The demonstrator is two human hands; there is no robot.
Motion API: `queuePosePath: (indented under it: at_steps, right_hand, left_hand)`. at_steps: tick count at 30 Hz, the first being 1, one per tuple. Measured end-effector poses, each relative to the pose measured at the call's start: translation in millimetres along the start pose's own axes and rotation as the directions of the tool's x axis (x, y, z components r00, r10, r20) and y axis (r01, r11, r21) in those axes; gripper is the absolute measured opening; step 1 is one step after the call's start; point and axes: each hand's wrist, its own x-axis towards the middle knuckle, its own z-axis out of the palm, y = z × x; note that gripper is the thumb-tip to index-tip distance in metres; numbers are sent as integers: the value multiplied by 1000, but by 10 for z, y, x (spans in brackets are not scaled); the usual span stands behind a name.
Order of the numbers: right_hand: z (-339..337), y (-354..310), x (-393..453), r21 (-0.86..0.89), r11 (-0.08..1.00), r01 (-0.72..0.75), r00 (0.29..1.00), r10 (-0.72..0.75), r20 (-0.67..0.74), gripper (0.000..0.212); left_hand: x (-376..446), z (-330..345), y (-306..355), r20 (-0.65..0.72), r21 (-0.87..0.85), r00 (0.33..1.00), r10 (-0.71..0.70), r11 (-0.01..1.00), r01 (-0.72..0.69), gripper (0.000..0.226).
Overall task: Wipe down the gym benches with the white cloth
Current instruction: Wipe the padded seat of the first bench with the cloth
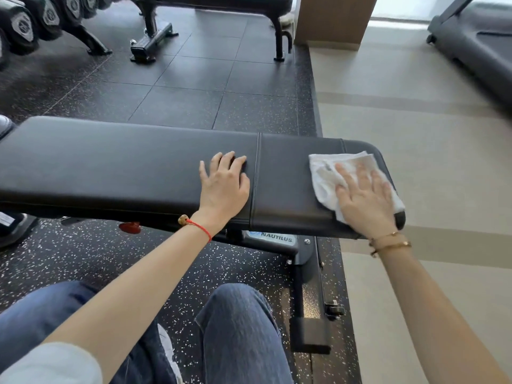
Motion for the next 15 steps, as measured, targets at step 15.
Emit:
queuePosePath:
  at_steps: [15]
  right_hand:
    - [6, 77, 220, 24, 999, -34, 998, 33, 44, 52]
  left_hand:
    - [-19, 96, -32, -50, 56, 999, 10, 998, -7, 45]
